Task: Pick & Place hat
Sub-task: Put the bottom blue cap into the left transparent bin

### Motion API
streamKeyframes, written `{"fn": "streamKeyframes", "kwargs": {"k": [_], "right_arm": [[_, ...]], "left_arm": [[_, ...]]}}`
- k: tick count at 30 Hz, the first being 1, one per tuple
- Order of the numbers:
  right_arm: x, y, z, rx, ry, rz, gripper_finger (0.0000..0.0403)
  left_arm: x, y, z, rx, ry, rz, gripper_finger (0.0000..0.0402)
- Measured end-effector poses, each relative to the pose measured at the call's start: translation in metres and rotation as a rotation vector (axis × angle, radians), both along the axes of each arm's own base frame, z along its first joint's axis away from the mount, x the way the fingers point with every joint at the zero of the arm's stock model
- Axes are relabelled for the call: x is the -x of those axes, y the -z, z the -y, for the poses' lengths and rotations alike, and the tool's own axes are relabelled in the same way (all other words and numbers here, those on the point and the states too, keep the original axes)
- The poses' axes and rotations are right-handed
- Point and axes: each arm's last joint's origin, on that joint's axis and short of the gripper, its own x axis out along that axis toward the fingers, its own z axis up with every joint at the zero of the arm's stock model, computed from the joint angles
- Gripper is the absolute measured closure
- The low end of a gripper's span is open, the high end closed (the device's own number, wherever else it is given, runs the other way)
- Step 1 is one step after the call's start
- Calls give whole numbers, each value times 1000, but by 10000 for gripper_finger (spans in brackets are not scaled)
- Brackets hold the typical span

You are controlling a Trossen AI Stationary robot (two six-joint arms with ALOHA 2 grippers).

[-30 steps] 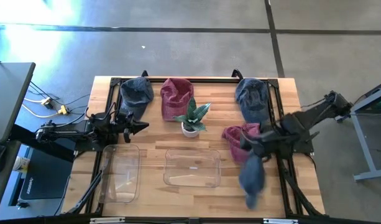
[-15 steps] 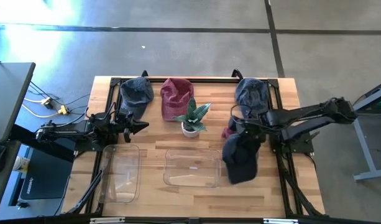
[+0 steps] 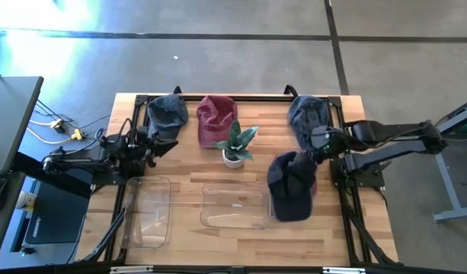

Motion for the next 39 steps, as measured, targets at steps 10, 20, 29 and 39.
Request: {"fn": "streamKeyframes", "kwargs": {"k": [10,20,29,39], "right_arm": [[-50,38,-26,482,-599,-223,222],[-74,88,-15,786,-874,-619,235],[-72,79,-10,607,-809,-563,377],[-40,36,-49,286,-602,-255,386]], "left_arm": [[-18,-28,-2,-15,-62,-117,401],[-55,-44,-3,-50,-41,-272,401],[-67,-54,-1,-50,10,-288,402],[-66,-54,-1,-49,17,-290,402]]}}
